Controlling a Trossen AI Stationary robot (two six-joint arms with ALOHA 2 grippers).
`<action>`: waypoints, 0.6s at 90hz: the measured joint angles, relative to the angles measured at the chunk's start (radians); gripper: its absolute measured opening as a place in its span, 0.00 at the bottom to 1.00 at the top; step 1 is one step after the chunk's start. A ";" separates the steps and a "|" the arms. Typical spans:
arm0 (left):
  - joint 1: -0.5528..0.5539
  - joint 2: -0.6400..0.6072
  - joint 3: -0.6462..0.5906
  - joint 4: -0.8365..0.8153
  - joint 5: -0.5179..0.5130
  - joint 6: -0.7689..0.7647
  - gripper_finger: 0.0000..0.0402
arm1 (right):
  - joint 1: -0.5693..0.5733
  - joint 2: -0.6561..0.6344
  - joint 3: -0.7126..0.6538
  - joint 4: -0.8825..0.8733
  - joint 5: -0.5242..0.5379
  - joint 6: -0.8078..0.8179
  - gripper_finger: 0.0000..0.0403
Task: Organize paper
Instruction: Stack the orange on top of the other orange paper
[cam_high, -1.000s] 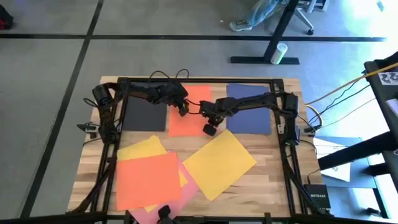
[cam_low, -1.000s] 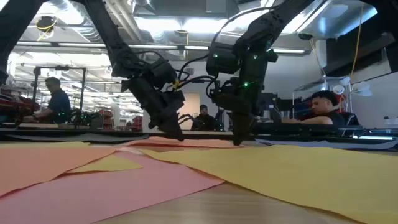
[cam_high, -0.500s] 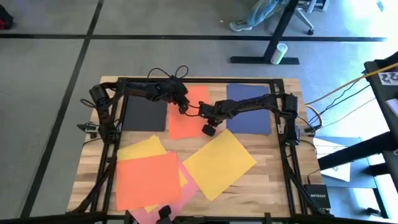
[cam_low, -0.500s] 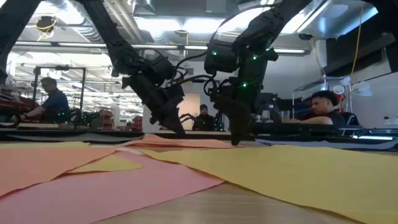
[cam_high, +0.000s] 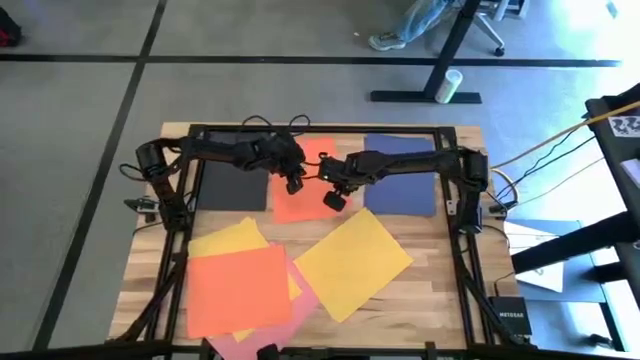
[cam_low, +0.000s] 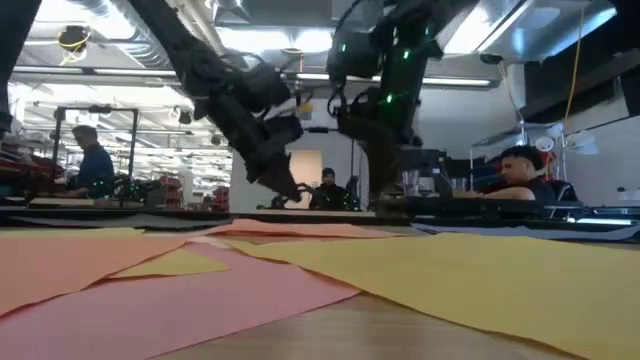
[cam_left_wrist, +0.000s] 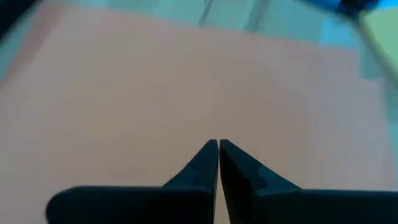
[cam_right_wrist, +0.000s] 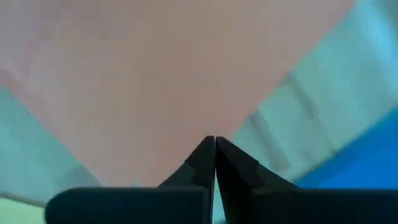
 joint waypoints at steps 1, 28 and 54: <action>0.003 0.004 0.000 -0.001 0.000 0.002 0.00 | 0.003 -0.003 0.003 -0.017 0.006 0.004 0.00; 0.070 0.075 0.001 0.009 0.013 0.072 0.00 | 0.127 -0.086 0.019 -0.382 0.075 0.247 0.00; 0.080 0.136 0.029 0.019 0.106 0.230 0.00 | 0.226 -0.092 0.019 -0.404 0.130 0.371 0.00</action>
